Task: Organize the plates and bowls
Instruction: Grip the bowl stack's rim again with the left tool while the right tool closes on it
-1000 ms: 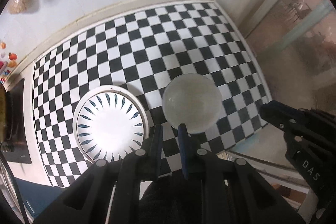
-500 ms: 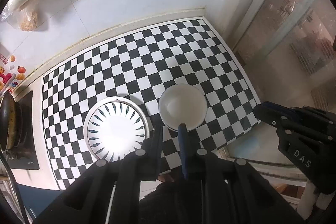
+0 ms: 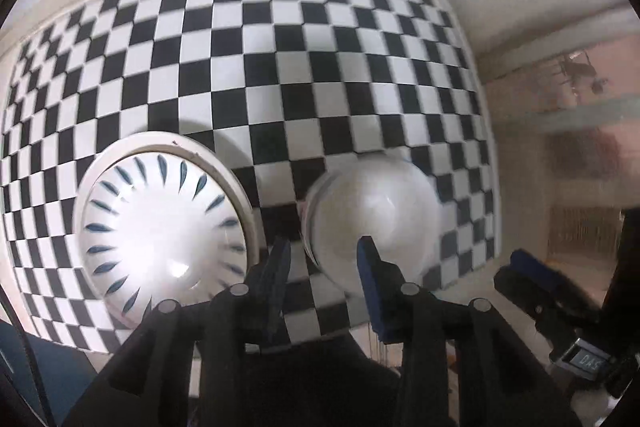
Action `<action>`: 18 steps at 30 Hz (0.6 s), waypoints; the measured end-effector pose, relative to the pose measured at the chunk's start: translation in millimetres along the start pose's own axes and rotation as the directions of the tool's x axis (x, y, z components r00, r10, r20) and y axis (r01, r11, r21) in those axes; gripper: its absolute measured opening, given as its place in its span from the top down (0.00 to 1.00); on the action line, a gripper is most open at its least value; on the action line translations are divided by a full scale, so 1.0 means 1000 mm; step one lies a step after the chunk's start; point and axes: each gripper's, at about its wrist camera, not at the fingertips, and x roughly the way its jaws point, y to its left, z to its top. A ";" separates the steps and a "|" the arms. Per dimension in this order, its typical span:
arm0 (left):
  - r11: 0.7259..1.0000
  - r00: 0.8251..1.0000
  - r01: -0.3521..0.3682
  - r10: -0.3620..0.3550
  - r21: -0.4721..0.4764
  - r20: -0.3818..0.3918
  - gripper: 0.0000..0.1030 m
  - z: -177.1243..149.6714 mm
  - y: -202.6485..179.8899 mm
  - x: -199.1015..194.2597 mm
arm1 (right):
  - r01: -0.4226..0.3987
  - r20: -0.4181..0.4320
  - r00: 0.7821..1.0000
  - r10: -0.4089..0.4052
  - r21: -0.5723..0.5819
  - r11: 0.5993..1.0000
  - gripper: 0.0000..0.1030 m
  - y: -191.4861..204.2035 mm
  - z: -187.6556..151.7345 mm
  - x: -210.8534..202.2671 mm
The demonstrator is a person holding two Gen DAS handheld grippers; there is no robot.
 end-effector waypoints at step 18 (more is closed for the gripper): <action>0.996 0.963 0.087 -0.083 0.005 -0.256 0.66 0.049 -0.003 0.105 | -0.112 -0.239 0.963 0.128 0.080 0.991 0.16 -0.018 0.025 0.144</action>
